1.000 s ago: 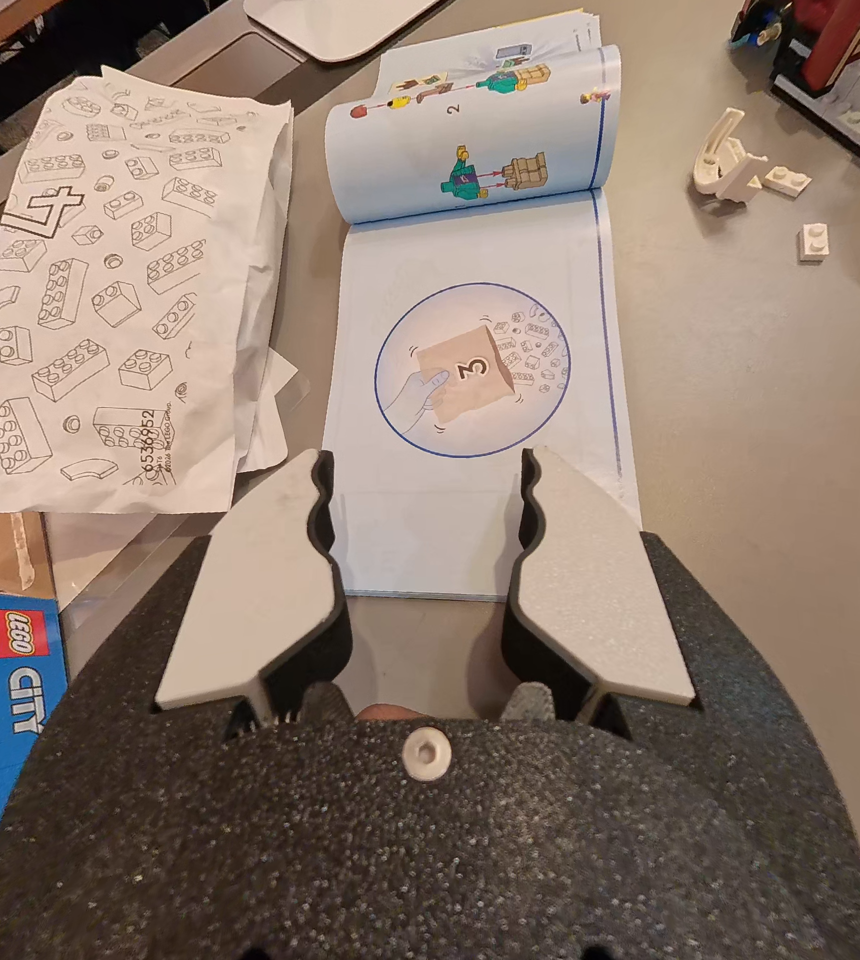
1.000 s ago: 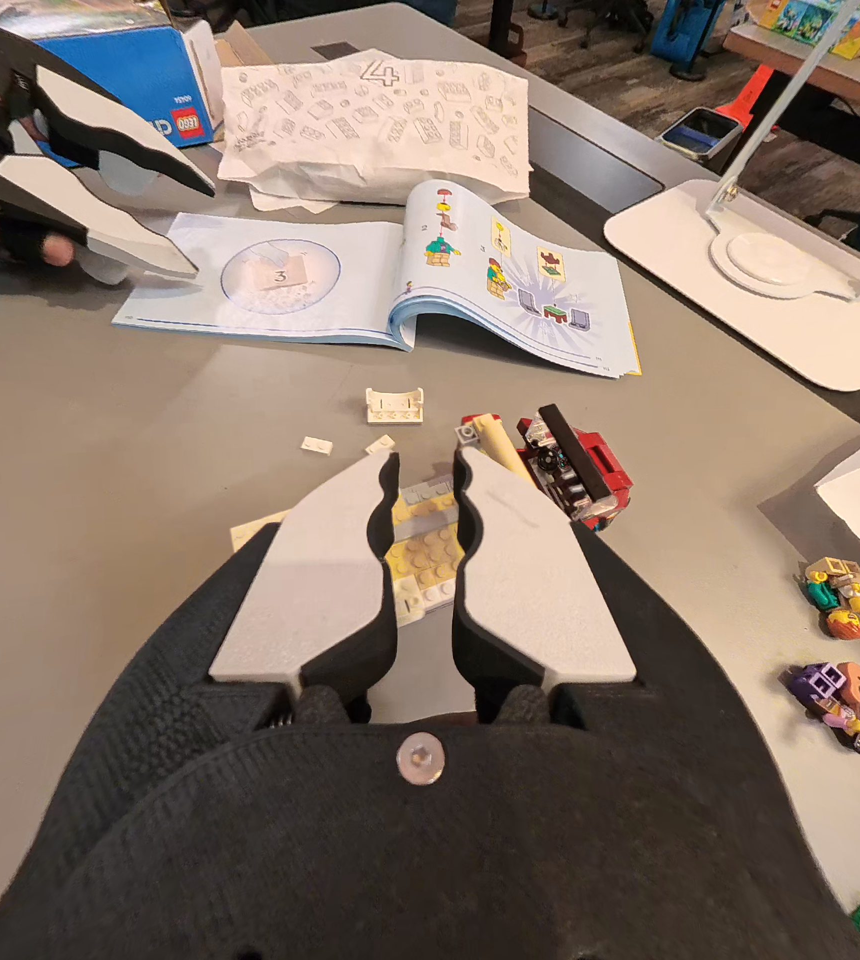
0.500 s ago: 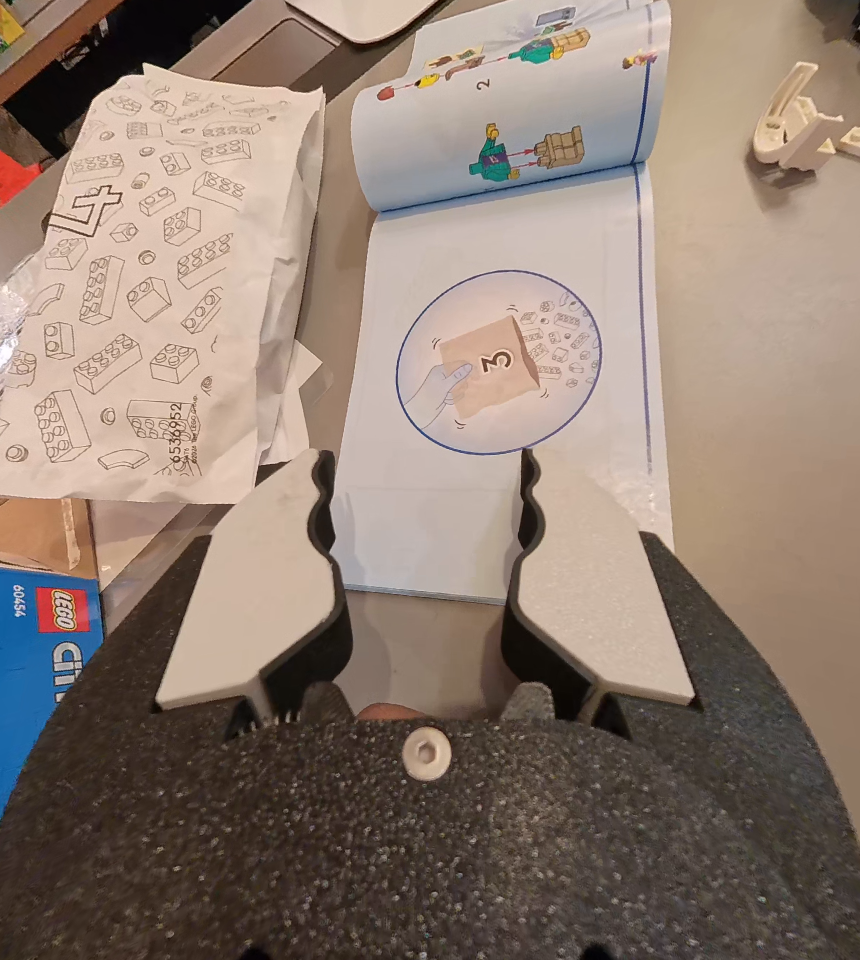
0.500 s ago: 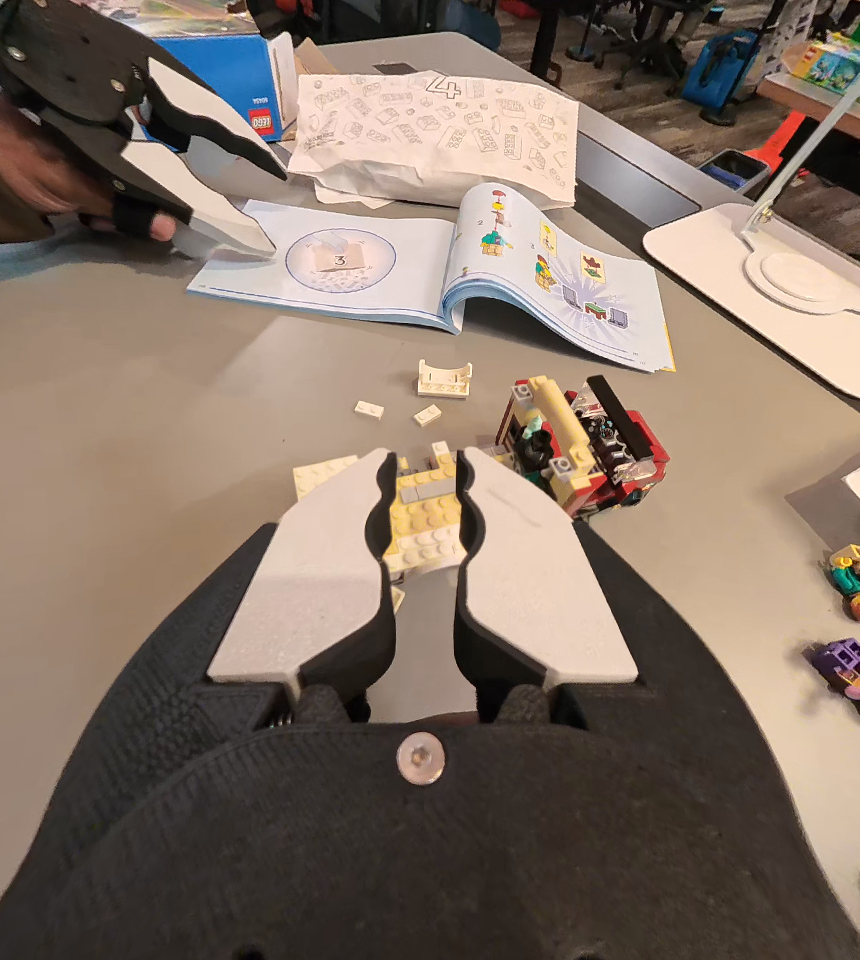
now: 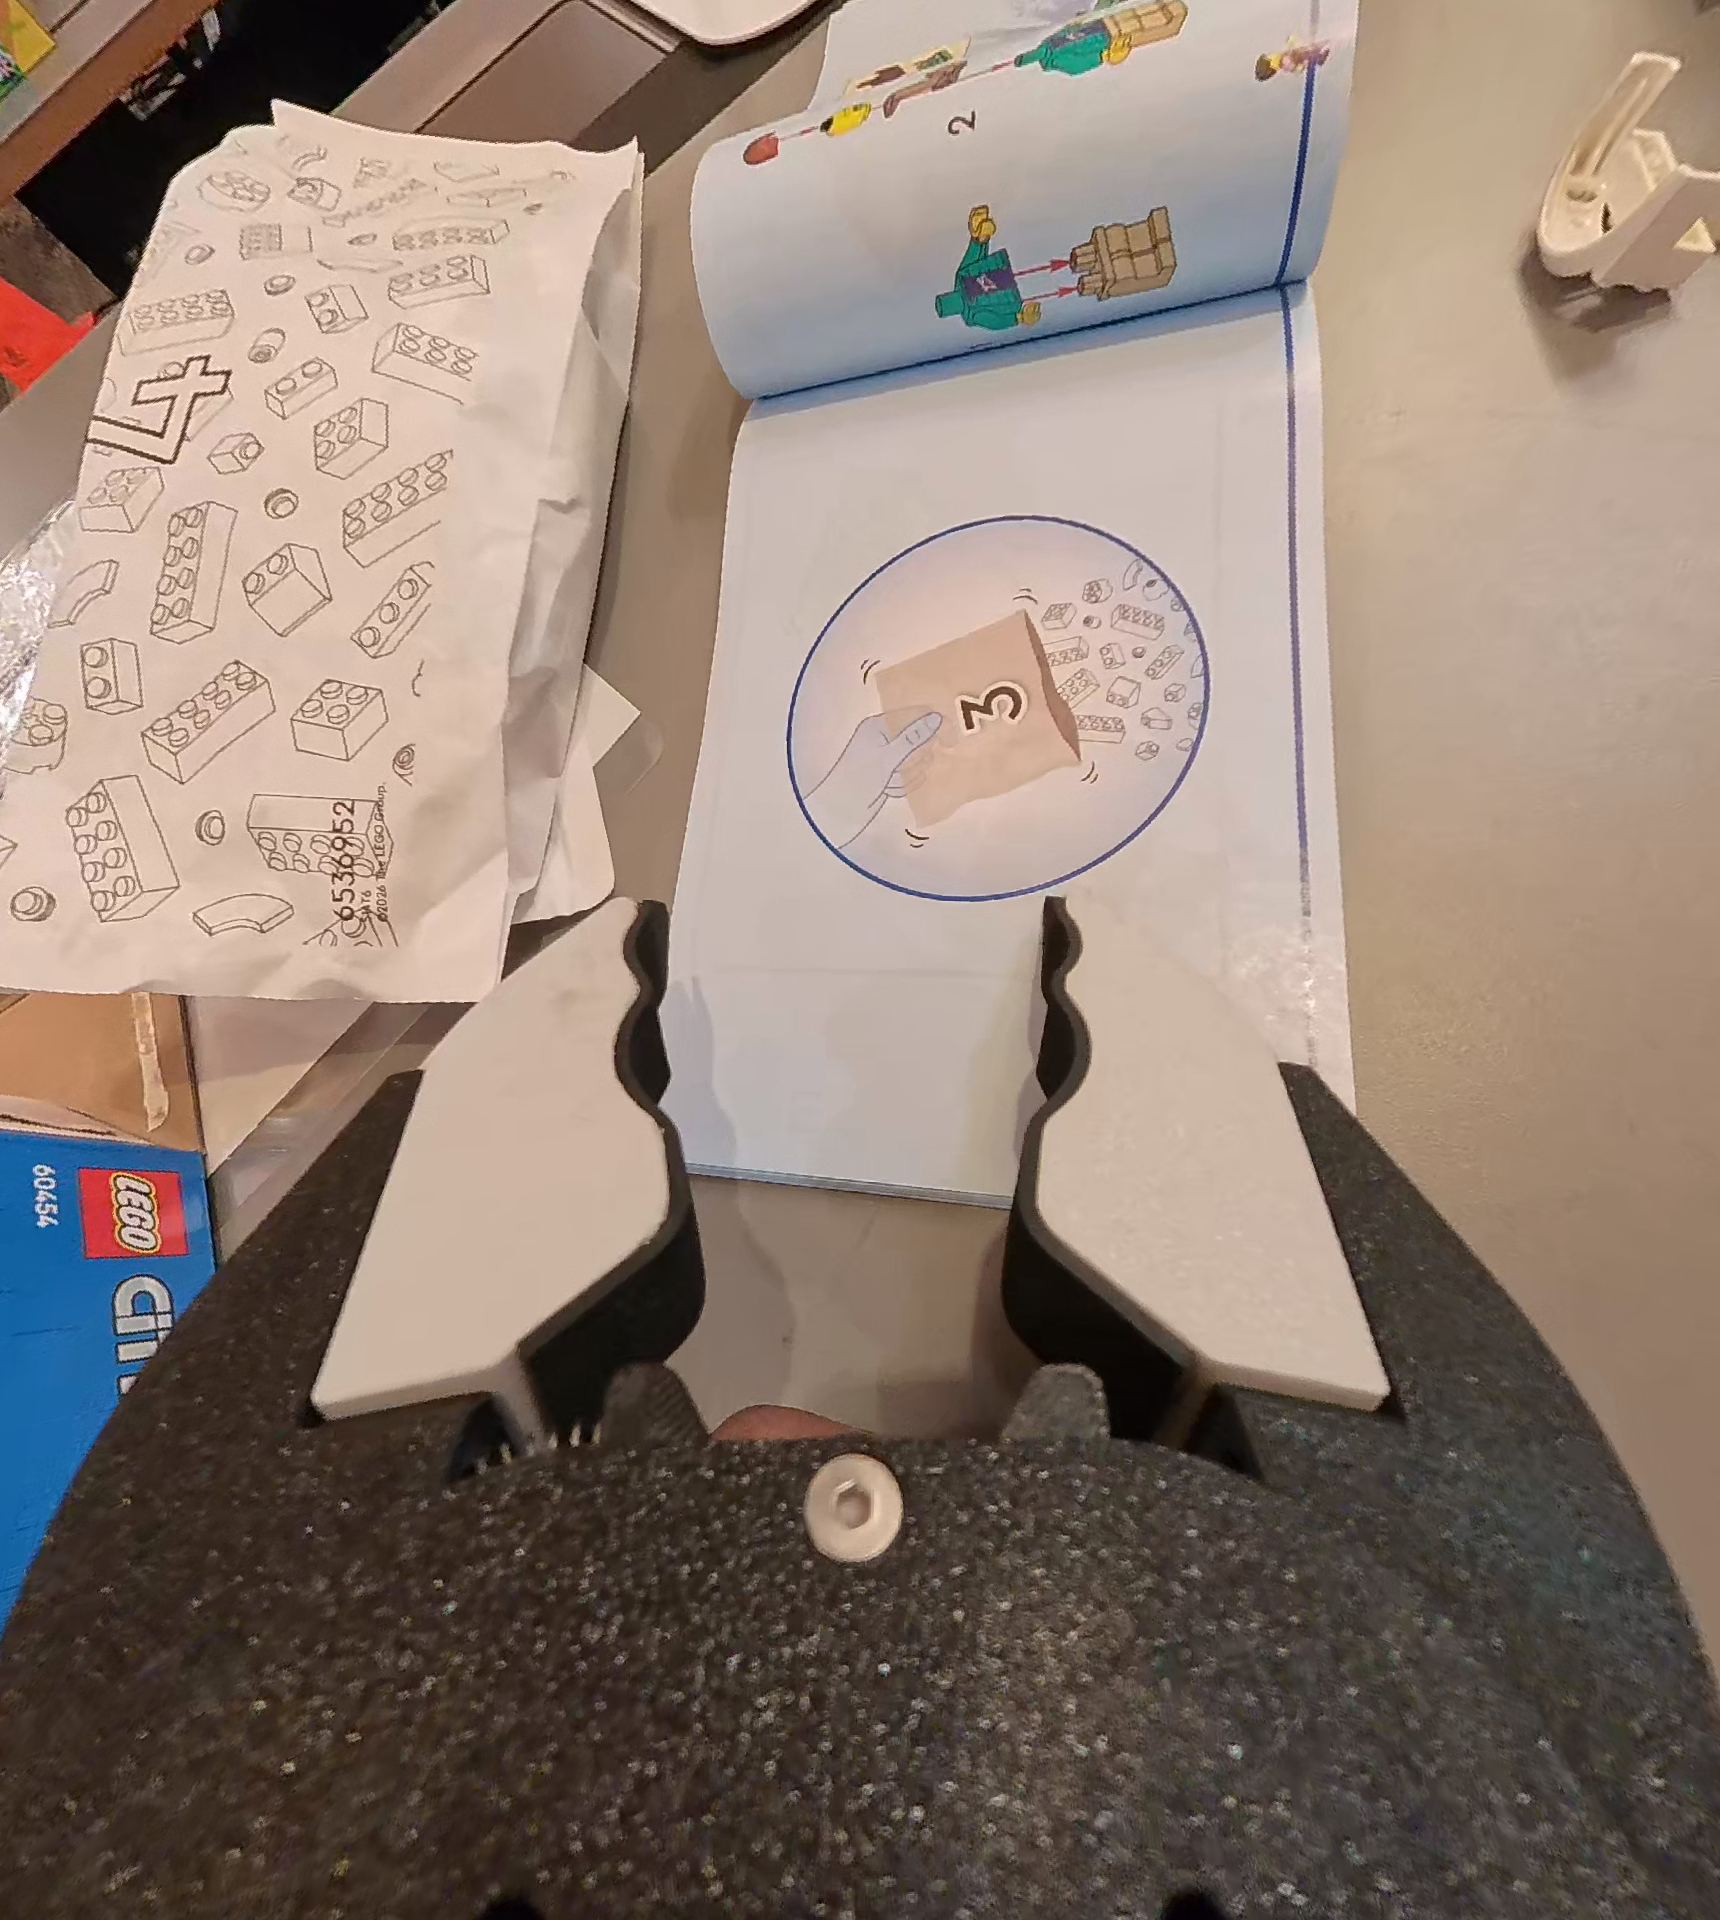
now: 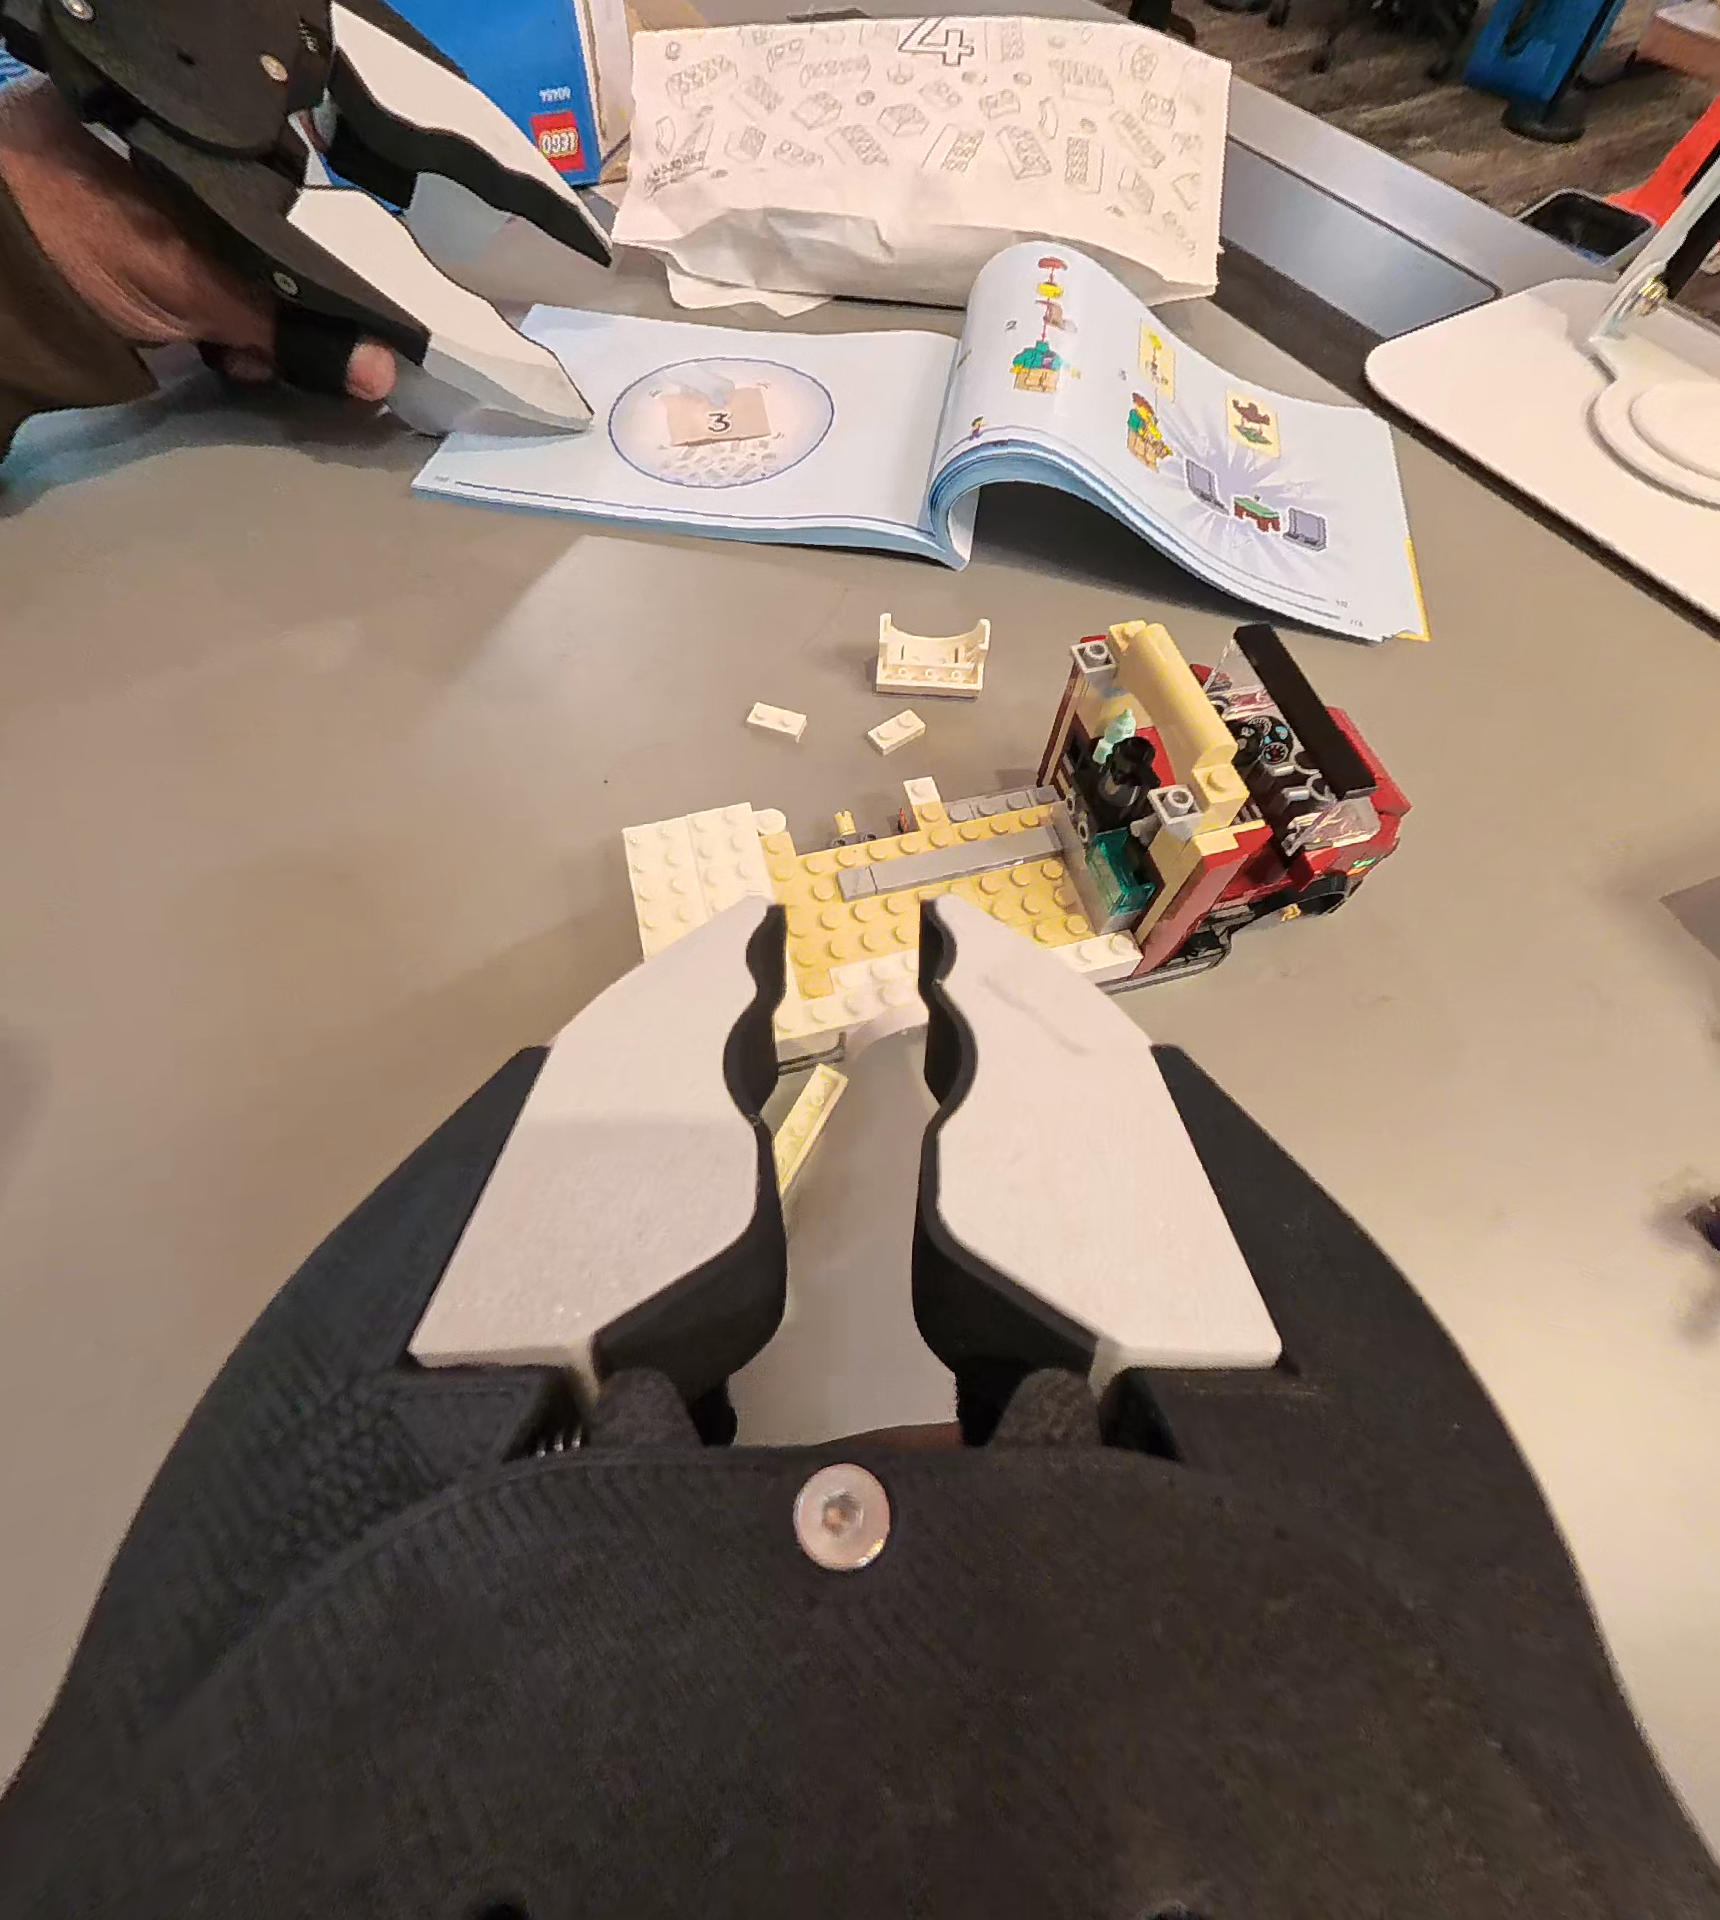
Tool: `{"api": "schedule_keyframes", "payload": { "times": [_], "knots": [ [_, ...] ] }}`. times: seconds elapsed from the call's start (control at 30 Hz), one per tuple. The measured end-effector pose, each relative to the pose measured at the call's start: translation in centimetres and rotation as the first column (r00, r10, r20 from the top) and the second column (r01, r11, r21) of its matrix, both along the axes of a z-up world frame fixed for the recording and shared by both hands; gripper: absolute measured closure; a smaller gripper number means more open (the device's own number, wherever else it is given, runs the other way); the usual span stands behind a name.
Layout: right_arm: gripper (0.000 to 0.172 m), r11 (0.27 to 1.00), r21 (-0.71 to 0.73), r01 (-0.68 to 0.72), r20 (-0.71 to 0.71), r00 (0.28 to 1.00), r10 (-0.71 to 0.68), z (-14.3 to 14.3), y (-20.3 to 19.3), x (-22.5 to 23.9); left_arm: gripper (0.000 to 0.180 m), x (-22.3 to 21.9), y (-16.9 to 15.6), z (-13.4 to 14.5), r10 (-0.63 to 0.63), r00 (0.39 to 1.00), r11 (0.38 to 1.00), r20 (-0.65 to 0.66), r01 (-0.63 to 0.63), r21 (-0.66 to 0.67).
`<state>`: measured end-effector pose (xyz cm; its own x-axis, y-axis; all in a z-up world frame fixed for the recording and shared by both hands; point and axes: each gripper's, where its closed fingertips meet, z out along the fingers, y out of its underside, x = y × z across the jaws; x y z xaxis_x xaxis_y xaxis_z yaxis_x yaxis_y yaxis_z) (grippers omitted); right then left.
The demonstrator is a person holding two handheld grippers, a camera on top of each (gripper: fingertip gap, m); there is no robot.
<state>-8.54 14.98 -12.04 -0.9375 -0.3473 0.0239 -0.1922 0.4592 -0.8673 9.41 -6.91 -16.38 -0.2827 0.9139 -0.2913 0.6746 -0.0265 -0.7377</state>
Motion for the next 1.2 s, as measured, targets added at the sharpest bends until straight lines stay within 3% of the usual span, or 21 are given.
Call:
{"api": "schedule_keyframes", "payload": {
  "times": [0.6, 1.2],
  "knots": [
    [0.146, 0.996, 0.088, 0.01, 0.084, 0.996, -0.018, -2.4, -0.3, 0.2, 0.111, 0.0, 0.3, -0.2, -0.009, 1.0, 0.999, 0.006, 0.008, 0.035],
    [0.145, 0.995, 0.095, 0.026, 0.102, 0.994, -0.036, -2.4, -0.4, -0.1, 0.11, 0.0, 0.2, -0.3, -0.002, 1.0, 0.999, 0.007, 0.001, 0.048]
  ]
}}
